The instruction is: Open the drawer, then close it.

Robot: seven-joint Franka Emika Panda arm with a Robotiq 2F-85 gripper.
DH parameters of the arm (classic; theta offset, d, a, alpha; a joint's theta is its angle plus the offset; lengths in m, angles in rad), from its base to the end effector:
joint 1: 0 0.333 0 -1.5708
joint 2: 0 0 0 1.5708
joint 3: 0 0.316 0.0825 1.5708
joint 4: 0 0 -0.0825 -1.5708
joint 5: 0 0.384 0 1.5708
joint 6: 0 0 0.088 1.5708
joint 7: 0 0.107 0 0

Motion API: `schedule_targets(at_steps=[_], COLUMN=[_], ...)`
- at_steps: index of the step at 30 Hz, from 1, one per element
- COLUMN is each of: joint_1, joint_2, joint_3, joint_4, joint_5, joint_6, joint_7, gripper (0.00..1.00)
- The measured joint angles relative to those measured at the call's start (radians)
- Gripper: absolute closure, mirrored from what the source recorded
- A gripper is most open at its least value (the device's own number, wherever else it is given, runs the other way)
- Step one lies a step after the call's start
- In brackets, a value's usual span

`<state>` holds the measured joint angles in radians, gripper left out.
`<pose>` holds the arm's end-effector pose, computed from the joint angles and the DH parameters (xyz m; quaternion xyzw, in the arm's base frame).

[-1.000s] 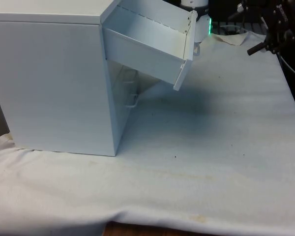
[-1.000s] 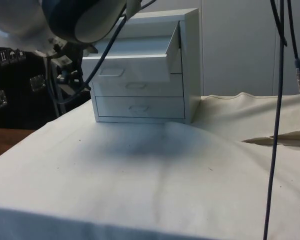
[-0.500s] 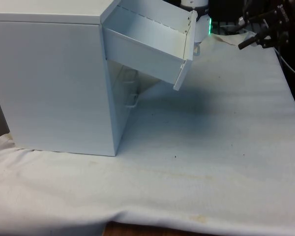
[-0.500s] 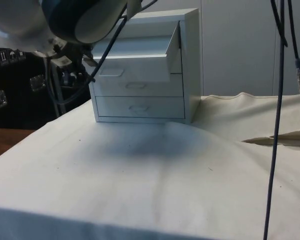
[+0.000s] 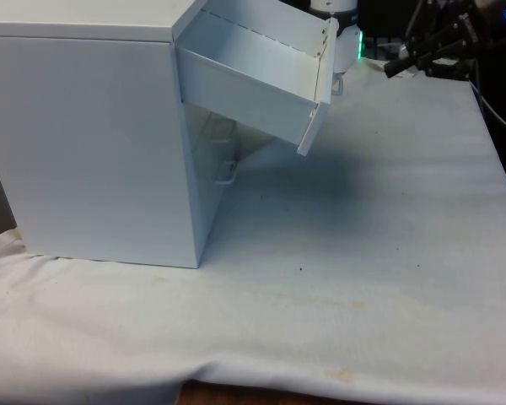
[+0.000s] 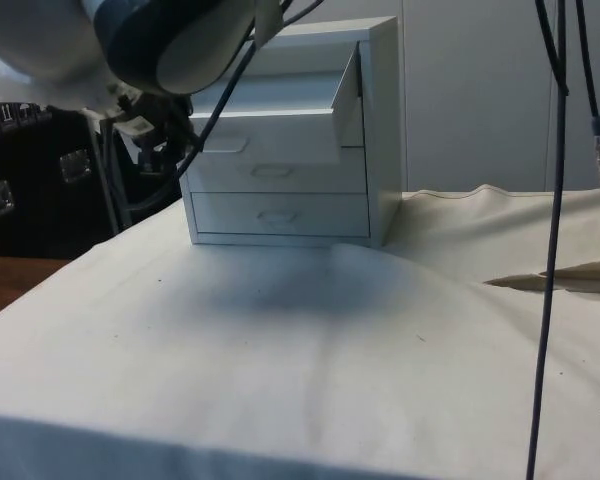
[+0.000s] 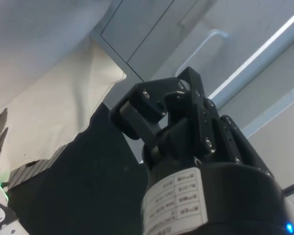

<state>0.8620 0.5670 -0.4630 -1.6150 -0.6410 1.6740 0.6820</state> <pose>0.5988 0.2308 0.3279 0.8845 -0.0205 0.0302 0.4651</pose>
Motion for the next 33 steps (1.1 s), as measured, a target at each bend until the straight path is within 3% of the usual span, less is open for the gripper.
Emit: schedule_targets(at_steps=[9, 22, 33], joint_1=[-0.005, -0.025, -0.027], joint_2=[-0.013, -0.07, -0.109], joint_3=[-0.033, -0.039, -0.047], joint_4=[-0.037, -0.101, -0.147], joint_5=[0.0, 0.008, -0.006], joint_6=[0.047, 0.122, 0.172], joint_7=[0.0, 0.0, -0.012], gripper=[1.0, 1.0, 1.0])
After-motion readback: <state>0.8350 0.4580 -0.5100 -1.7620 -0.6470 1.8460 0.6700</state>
